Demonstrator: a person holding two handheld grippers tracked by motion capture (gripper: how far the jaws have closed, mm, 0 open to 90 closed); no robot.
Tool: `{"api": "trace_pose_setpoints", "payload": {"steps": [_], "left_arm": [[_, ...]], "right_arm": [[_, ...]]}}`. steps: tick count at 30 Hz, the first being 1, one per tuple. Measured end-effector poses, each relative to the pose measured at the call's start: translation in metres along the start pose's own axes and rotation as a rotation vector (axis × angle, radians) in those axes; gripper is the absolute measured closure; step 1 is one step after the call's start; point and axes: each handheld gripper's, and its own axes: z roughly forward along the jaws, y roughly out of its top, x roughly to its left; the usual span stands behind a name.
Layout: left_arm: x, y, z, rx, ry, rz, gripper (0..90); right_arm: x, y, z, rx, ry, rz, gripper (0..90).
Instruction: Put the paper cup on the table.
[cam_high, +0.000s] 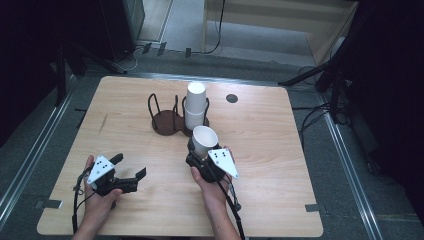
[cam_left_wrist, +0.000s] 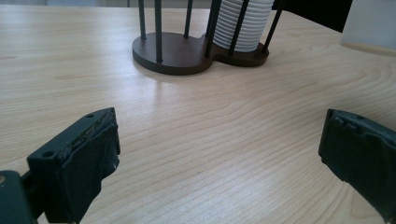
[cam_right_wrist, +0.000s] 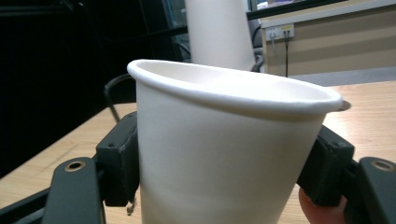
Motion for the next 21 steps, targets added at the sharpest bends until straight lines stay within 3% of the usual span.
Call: {"api": "trace_pose_setpoints", "payload": {"steps": [10,21], "left_arm": [[0.001,0.0,0.0,-0.001,0.004,-0.014,0.0],[0.002,0.0,0.0,0.002,0.008,-0.018,0.0]], "right_arm": [[-0.023,-0.003,0.011,-0.015,-0.021,-0.027,27.3],[-0.048,0.002,0.021,-0.007,-0.079,-0.075,27.3]]}}
